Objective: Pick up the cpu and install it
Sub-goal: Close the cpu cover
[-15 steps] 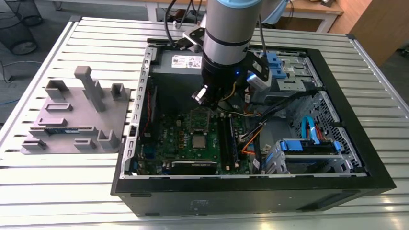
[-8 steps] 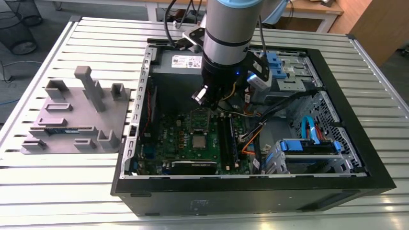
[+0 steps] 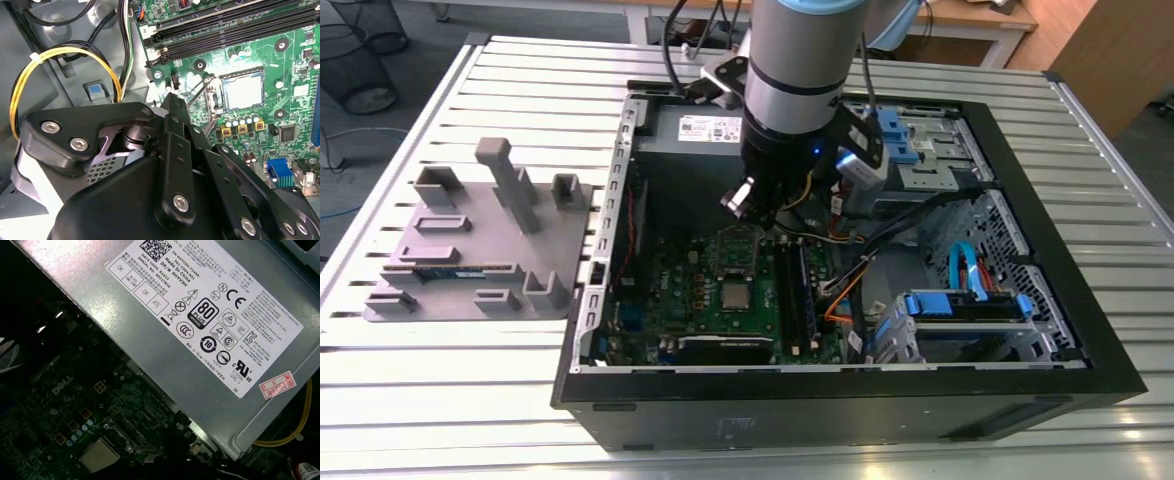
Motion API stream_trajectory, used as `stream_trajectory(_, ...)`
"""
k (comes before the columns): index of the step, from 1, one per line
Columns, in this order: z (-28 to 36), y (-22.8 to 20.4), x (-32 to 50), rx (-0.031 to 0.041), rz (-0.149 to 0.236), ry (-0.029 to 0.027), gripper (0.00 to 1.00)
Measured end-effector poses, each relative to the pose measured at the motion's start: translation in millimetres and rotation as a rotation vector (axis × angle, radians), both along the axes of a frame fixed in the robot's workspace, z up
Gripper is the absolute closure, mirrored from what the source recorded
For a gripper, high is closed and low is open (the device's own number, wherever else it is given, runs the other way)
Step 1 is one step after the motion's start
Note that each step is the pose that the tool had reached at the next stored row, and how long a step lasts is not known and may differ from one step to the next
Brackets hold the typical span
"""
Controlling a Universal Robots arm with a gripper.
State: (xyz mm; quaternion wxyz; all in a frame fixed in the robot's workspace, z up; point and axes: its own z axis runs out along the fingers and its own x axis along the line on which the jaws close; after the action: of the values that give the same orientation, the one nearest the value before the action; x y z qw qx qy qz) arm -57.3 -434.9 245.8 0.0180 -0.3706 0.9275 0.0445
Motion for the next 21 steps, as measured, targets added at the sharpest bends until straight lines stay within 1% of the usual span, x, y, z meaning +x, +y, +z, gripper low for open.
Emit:
stream_trajectory(10, 0.5, -1.1, -0.2, -0.0008, 0.008, 0.0001, 0.89)
stream_trajectory(12, 0.5, -1.5, -0.4, -0.0027, 0.011, 0.0000, 0.89)
stream_trajectory(13, 0.6, -3.3, -1.3, -0.0082, 0.021, 0.0001, 0.89)
stream_trajectory(17, 0.6, -5.6, -1.5, -0.0110, 0.028, 0.0001, 0.89)
stream_trajectory(21, 0.6, -8.0, -1.6, -0.0154, 0.033, 0.0001, 0.89)
